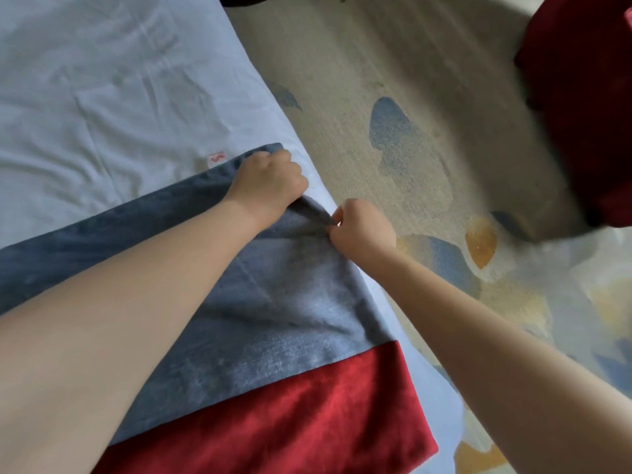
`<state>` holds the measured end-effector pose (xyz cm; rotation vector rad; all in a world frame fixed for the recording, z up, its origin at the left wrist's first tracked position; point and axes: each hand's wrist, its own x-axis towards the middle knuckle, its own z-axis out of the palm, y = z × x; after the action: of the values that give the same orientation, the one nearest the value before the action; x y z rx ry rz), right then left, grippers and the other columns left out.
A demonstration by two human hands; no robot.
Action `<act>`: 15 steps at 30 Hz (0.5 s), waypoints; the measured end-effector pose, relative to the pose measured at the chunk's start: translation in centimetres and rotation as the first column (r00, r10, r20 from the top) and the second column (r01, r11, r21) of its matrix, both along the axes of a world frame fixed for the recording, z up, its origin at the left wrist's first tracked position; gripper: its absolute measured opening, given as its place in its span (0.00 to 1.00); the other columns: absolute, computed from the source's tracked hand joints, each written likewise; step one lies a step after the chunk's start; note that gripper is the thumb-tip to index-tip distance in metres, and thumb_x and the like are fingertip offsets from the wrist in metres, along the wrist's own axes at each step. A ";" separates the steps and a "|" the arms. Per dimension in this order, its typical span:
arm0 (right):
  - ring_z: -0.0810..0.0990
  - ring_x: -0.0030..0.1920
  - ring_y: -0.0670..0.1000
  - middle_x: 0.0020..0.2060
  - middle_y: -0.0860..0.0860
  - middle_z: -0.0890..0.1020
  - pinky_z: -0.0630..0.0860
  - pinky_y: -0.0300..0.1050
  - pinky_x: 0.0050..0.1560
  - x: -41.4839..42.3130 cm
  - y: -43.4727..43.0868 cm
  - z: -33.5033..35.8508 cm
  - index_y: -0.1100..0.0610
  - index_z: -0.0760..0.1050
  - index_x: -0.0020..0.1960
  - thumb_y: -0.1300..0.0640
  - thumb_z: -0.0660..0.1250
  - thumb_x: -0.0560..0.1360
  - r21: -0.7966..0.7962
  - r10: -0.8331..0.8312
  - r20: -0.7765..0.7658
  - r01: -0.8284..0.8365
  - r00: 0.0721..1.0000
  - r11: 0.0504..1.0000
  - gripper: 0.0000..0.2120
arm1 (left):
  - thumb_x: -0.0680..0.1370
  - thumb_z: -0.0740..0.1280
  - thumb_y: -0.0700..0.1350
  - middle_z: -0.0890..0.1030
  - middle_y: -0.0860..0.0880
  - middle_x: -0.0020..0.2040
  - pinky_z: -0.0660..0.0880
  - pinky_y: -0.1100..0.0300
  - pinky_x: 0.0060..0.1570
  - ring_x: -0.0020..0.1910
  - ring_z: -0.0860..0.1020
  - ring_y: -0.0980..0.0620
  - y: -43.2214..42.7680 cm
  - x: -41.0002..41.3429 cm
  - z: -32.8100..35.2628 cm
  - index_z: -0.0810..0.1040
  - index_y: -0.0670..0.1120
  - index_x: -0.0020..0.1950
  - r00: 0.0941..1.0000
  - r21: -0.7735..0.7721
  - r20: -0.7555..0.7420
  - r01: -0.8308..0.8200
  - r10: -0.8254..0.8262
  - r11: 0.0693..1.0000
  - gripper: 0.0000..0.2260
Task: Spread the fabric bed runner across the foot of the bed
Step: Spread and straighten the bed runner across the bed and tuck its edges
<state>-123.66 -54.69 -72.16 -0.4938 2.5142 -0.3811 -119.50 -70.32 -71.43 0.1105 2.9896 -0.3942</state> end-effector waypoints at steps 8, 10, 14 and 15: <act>0.76 0.43 0.56 0.43 0.51 0.77 0.68 0.45 0.38 -3.7 3.2 -1.4 0.55 0.75 0.50 0.57 0.63 0.75 -0.035 -0.163 -0.132 0.160 0.978 0.986 0.06 | 0.72 0.58 0.31 0.78 0.42 0.46 0.62 0.54 0.40 0.51 0.73 0.41 3.4 -4.5 0.1 0.78 0.40 0.49 0.993 0.111 -0.119 0.004 0.009 0.994 0.12; 0.76 0.44 0.56 0.44 0.51 0.77 0.68 0.46 0.38 -4.8 4.3 -2.1 0.55 0.76 0.51 0.57 0.61 0.75 -0.023 -0.225 -0.152 0.224 0.963 0.974 0.07 | 0.74 0.57 0.32 0.77 0.42 0.51 0.63 0.54 0.41 0.52 0.73 0.41 4.6 -5.4 0.1 0.77 0.39 0.53 0.994 0.138 -0.110 0.012 0.003 0.990 0.13; 0.73 0.42 0.55 0.43 0.51 0.76 0.67 0.45 0.39 -6.6 5.9 -2.7 0.53 0.77 0.52 0.56 0.62 0.75 -0.048 -0.313 -0.162 0.309 0.936 0.950 0.08 | 0.75 0.59 0.32 0.75 0.44 0.55 0.65 0.54 0.41 0.52 0.74 0.42 5.8 -5.6 -0.3 0.73 0.42 0.58 0.998 0.177 -0.066 -0.001 0.013 0.984 0.14; 0.75 0.43 0.55 0.44 0.51 0.78 0.68 0.45 0.40 -6.7 6.2 -2.7 0.52 0.77 0.51 0.55 0.62 0.75 -0.079 -0.308 -0.137 0.300 0.941 0.951 0.07 | 0.75 0.62 0.33 0.75 0.45 0.55 0.67 0.53 0.41 0.52 0.74 0.43 5.6 -5.3 -0.4 0.73 0.43 0.58 0.998 0.190 -0.062 -0.015 0.027 0.982 0.13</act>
<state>-130.36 -48.53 -74.91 -0.1553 2.7372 -0.5512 -124.81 -64.67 -71.84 0.0853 3.0828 -0.1123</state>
